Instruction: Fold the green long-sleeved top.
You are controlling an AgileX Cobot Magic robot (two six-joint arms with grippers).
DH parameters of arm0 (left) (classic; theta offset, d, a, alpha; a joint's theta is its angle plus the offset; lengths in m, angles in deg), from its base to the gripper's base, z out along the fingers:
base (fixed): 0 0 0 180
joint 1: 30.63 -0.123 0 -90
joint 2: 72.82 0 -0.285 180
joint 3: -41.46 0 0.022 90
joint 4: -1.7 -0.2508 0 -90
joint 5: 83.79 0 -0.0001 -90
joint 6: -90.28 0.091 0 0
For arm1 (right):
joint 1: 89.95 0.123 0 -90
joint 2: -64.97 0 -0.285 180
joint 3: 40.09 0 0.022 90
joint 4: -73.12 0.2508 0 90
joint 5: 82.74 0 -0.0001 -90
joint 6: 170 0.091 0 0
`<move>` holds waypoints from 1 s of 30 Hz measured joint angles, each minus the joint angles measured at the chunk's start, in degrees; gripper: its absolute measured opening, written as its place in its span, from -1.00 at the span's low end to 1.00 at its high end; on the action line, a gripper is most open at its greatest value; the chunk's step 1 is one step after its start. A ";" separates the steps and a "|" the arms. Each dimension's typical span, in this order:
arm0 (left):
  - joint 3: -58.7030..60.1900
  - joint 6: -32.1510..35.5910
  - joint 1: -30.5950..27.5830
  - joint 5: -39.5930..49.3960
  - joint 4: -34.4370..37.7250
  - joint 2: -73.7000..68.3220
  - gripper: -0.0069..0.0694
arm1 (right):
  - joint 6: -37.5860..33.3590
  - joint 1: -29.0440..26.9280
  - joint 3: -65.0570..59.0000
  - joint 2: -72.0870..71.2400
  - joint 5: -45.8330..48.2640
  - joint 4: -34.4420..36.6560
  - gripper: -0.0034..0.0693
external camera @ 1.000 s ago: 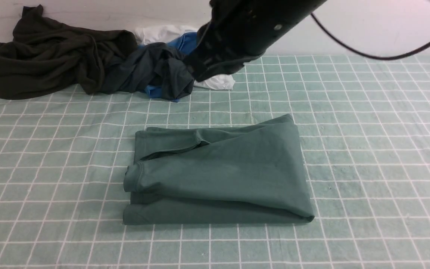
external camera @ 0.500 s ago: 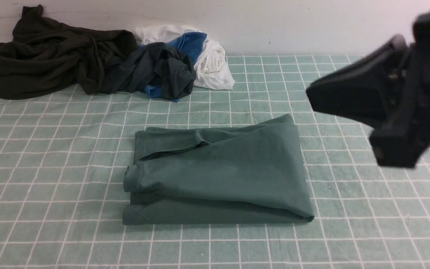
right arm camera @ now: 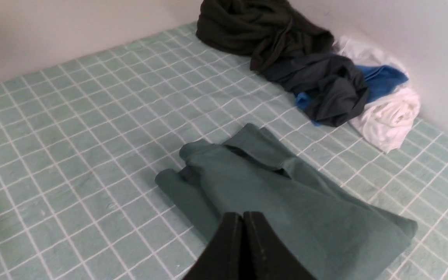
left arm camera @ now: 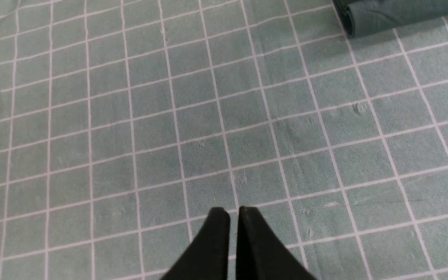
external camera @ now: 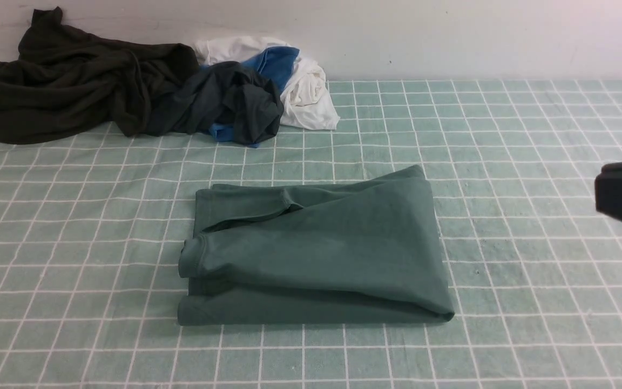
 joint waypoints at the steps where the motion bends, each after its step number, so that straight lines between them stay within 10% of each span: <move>1: 0.00 0.00 0.00 0.00 0.00 0.00 -0.77 | 0.22 0.00 -0.66 -0.48 -1.04 -0.48 -0.94; 12: 0.00 0.00 0.00 0.06 0.00 0.00 -0.77 | 7.32 -1.46 -17.58 -9.56 -17.38 -6.50 -0.94; 23: 0.00 0.00 0.00 0.11 0.00 0.00 -0.77 | 21.46 -32.78 -49.30 -35.00 -31.76 -9.70 -0.94; 30: 0.00 0.00 0.00 0.11 0.00 0.00 -0.77 | 26.55 -42.15 -58.09 -41.40 -30.55 -12.61 -0.94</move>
